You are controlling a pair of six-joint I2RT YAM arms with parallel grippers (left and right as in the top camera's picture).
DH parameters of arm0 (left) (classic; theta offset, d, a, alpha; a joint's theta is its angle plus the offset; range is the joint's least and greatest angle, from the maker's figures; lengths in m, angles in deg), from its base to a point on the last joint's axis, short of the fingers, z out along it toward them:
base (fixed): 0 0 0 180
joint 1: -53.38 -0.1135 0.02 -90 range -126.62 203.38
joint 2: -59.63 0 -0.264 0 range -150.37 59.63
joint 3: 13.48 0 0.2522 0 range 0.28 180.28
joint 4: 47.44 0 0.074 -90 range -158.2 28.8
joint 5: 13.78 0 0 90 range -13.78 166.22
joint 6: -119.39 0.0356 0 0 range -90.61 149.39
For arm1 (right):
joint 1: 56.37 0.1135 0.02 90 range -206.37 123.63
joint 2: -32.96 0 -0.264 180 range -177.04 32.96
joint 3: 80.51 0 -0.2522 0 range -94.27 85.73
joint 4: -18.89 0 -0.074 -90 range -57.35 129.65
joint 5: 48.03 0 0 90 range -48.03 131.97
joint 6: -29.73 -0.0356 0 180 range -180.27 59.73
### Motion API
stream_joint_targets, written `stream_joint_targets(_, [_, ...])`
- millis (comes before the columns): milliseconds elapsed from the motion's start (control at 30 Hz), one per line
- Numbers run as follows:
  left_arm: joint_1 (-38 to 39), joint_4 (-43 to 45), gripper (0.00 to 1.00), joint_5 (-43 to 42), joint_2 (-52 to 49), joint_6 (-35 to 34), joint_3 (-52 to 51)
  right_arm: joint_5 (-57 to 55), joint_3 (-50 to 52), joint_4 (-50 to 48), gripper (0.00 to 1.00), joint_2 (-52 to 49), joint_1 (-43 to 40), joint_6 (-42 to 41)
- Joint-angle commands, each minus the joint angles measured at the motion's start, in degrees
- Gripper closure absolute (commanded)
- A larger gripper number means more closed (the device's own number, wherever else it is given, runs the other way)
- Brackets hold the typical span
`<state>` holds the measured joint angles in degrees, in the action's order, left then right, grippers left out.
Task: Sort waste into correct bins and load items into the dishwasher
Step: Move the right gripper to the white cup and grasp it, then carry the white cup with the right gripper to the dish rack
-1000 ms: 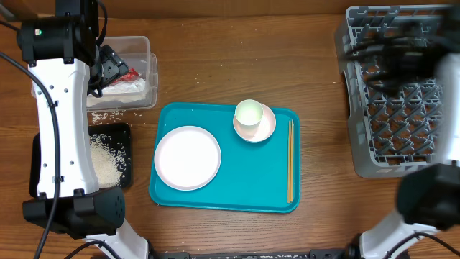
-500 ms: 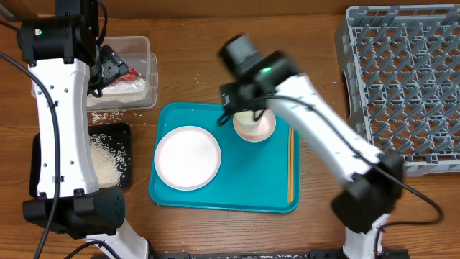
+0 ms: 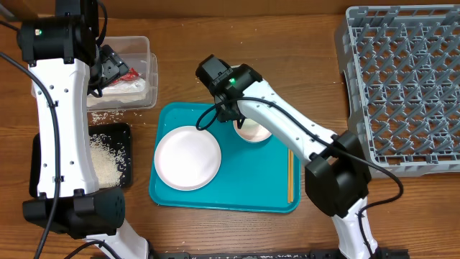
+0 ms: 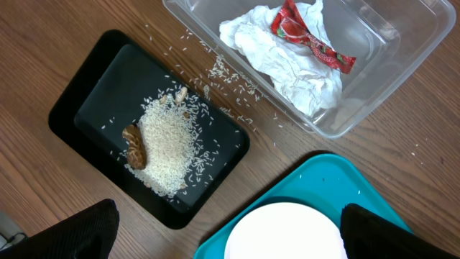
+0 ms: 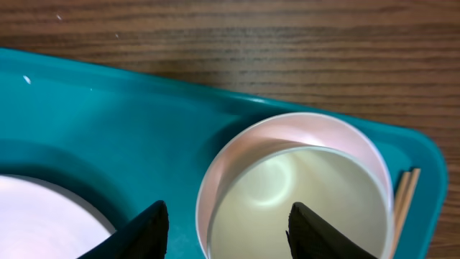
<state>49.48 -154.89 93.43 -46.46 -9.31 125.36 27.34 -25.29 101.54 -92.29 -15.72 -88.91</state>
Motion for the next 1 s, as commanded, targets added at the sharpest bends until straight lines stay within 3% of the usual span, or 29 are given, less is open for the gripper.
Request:
stream_joint_targets(0, [-0.1,-0.1,0.0,0.9,0.0,-0.5,0.3,1.0,0.1,0.0,0.44,-2.0,0.1,-1.4])
stream_joint_targets(100, [-0.1,-0.1,0.0,0.9,0.0,-0.5,0.3,1.0,-0.1,0.2,0.46,-2.0,0.1,-1.4])
stream_joint_targets(267, [-0.1,-0.1,0.0,0.9,0.0,-0.5,0.3,0.7,-3.2,3.7,0.6,-1.9,0.1,-1.4])
stream_joint_targets(300, [-0.1,-0.1,0.0,0.9,0.0,-0.5,0.3,0.4,-4.1,4.4,0.67,-1.9,0.1,-1.2])
stream_joint_targets(367, [-0.1,-0.1,0.0,0.9,0.0,-0.5,0.3,0.3,-6.2,6.3,0.94,-1.9,0.1,-1.0])
stream_joint_targets(533, [-0.1,-0.1,0.0,0.9,0.0,-0.5,0.3,-0.5,-12.1,11.3,0.96,-1.7,0.0,-0.9])
stream_joint_targets(700, [-0.1,-0.1,0.0,0.9,0.0,-0.5,0.3,-9.3,-24.3,20.4,0.96,-0.4,-3.5,-0.9])
stream_joint_targets(833, [-0.1,-0.1,0.0,0.9,0.0,-0.5,0.3,-12.7,-38.8,28.2,0.96,0.9,-12.1,-0.2])
stream_joint_targets(967, [-0.1,-0.1,0.0,0.9,0.0,-0.5,0.3,-2.8,-50.1,28.0,0.96,2.9,-27.8,3.6])
